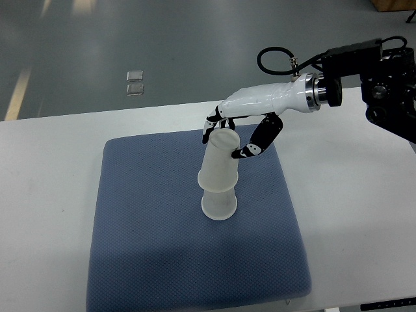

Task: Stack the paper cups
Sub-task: 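Lower the held cup onto the upside-down cup on the mat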

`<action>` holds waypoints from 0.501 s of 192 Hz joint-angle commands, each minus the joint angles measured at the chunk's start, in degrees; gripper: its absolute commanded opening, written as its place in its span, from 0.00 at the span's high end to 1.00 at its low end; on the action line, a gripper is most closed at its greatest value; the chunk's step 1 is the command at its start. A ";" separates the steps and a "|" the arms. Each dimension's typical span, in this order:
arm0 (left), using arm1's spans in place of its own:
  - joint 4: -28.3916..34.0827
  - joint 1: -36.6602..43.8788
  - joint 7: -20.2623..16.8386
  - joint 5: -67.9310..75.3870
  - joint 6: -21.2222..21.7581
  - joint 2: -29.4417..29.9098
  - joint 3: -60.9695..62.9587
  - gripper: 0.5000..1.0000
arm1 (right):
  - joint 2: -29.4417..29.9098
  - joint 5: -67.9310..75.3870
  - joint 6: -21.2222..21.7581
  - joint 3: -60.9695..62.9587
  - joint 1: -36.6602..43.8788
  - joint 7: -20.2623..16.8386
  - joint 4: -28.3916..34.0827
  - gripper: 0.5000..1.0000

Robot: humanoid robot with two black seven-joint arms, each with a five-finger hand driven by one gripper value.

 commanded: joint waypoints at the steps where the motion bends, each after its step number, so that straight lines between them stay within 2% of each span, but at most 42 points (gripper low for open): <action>1: 0.00 0.00 0.02 0.00 0.00 0.00 -0.04 0.00 | 0.00 -0.69 -0.03 -0.03 -0.60 0.07 0.00 0.85; 33: 0.00 0.00 0.02 0.00 0.00 0.00 -0.04 0.00 | 0.18 -0.69 -0.12 -0.03 -1.48 0.07 0.00 0.77; 48: 0.00 0.00 0.02 0.00 0.00 0.00 0.05 0.00 | 0.35 -0.69 -0.20 -0.03 -1.92 0.07 0.00 0.70; 63: 0.00 0.00 0.02 0.00 0.00 0.00 -0.04 0.00 | 0.70 -0.69 -0.29 -0.03 -2.09 0.07 0.00 0.61; 76: 0.00 0.00 0.02 0.00 0.00 0.00 0.05 0.00 | 0.88 -0.69 -0.38 -0.03 -2.18 0.07 0.00 0.47; 96: 0.00 0.00 0.02 0.00 0.00 0.00 -0.04 0.00 | 0.88 -0.69 -0.29 0.06 -2.18 0.07 -0.18 0.34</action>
